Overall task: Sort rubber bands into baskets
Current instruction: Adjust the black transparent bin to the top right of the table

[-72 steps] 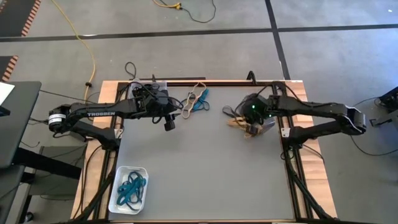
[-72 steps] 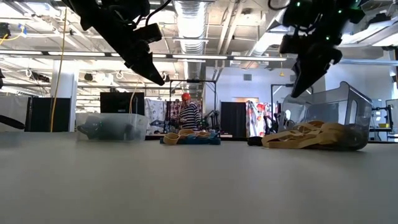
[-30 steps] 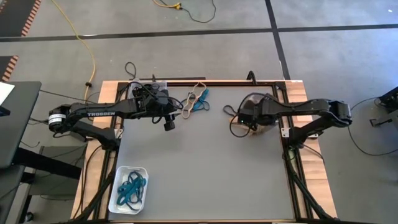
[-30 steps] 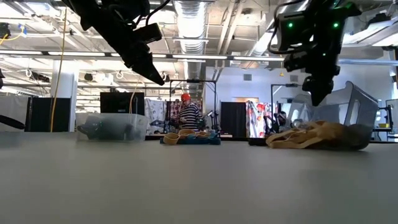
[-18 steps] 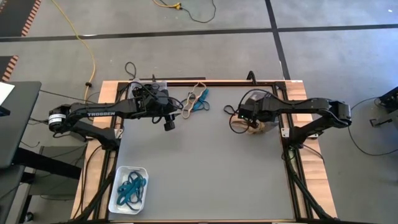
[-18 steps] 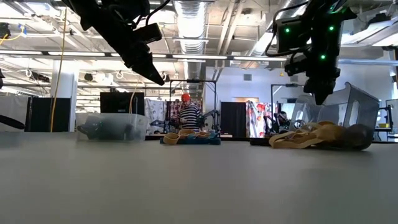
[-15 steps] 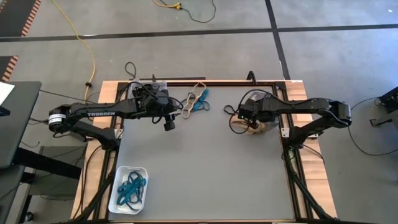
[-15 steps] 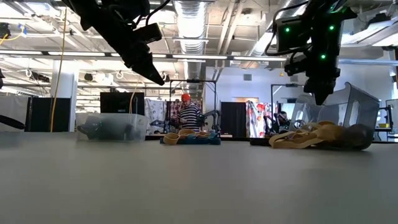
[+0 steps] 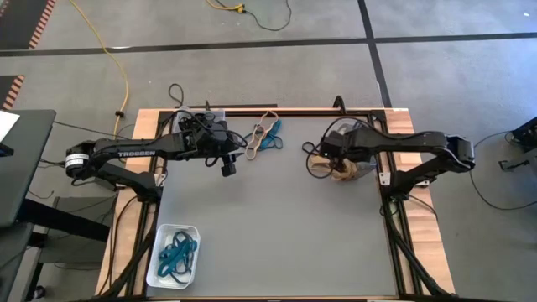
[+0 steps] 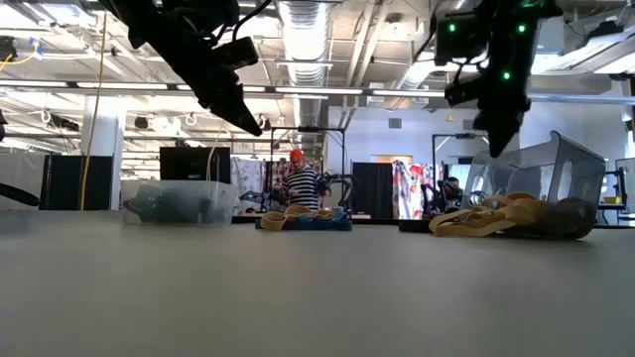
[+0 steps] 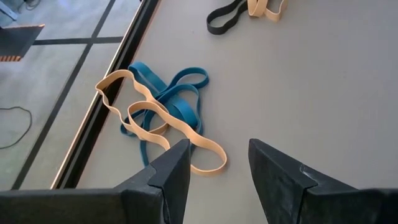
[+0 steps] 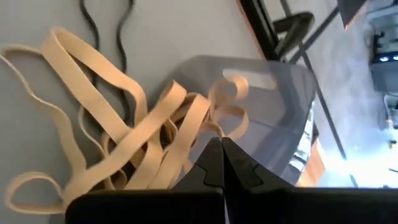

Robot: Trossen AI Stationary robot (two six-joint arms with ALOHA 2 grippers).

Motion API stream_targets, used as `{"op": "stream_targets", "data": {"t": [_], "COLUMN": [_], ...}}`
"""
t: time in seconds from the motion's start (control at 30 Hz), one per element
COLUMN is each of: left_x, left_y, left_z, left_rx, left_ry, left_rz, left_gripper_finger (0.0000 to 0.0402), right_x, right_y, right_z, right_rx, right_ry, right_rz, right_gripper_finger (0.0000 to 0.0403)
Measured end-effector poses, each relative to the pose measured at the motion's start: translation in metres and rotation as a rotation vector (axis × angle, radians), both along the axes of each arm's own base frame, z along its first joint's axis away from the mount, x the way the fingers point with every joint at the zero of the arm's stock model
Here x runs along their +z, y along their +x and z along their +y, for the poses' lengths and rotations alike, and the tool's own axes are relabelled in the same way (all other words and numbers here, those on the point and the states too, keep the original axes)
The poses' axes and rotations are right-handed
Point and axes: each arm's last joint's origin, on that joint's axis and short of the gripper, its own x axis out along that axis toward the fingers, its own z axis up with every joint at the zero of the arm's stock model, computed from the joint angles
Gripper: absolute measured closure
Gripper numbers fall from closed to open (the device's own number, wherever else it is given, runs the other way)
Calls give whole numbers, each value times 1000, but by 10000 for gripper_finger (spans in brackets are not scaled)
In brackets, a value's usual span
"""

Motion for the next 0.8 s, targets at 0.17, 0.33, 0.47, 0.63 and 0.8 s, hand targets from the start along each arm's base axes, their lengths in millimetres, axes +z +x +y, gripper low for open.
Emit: {"op": "stream_targets", "data": {"t": [0.17, 0.33, 0.47, 0.63, 0.8], "left_x": [0, -1, -1, -2, -2], "left_y": [0, -1, -1, -2, -2], "left_z": [0, 0, 0, -1, -1], "left_rx": [0, 0, -1, -1, -2], "left_ry": [-2, -3, -4, -9, -8], "left_rz": [6, 9, 15, 30, 31], "left_gripper_finger": [249, 249, 249, 249, 249], "right_x": [17, 29, 35, 39, 39], "right_y": [2, -1, -7, -17, -21], "right_z": [3, 9, 12, 8, 0], "right_rx": [23, 48, 58, -4, -33], "right_ry": [32, 19, 14, -10, -12], "right_rz": [-77, -141, -165, -155, -132], "right_gripper_finger": [386, 360, 321, 280, 235]}}
